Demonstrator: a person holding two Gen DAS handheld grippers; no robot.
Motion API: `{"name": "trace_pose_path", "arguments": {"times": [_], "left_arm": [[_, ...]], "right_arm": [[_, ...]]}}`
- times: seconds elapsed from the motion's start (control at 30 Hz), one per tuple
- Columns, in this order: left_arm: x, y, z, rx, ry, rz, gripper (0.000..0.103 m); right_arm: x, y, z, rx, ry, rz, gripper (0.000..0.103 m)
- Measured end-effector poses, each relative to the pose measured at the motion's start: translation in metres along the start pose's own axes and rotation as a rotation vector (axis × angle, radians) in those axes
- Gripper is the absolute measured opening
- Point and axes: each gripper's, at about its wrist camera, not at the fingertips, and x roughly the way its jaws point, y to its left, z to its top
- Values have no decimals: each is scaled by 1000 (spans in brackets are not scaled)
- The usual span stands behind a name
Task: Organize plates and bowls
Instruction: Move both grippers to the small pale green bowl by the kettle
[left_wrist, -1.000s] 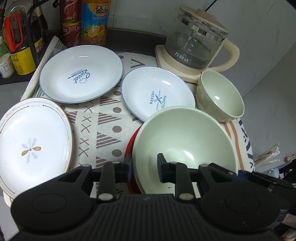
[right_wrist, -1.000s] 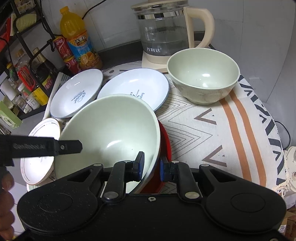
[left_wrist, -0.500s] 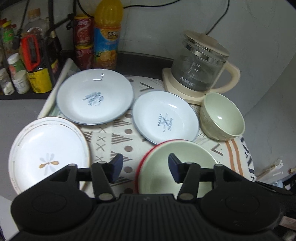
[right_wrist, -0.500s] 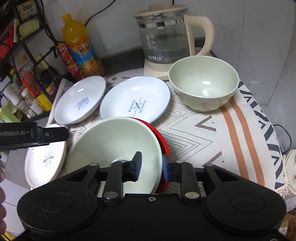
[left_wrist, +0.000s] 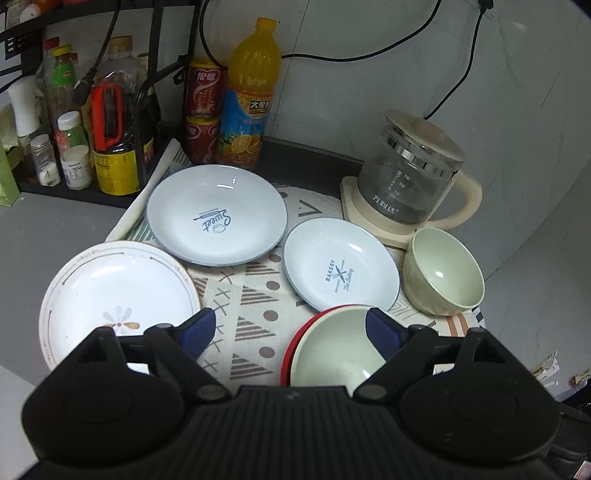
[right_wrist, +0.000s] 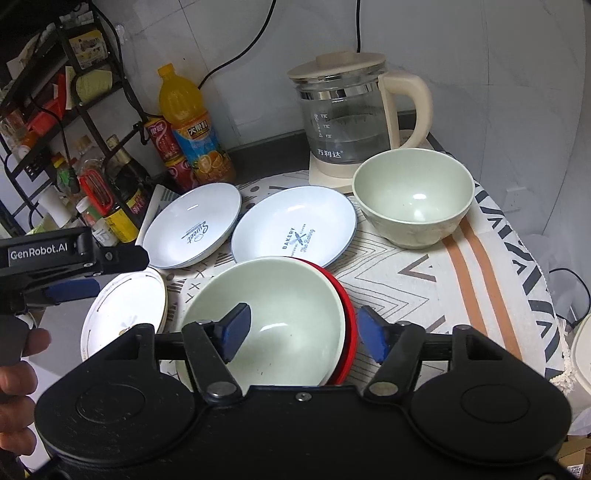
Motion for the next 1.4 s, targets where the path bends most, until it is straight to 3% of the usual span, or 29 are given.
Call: {"name": "trace_pose_path", "arguments": {"times": [0.37, 0.8, 1.23, 1.4], "left_arm": [[-6, -8, 2, 29, -10, -6, 87], [26, -55, 19, 116, 5, -110, 87], [73, -96, 48, 212, 56, -175, 87], [95, -112, 60, 234, 81, -204, 87]], "right_arm": [[-14, -16, 1, 66, -54, -35, 76], [-19, -52, 19, 141, -115, -114, 88], [-1, -84, 44, 231, -143, -177, 88], [9, -94, 55, 253, -143, -196, 83]]}}
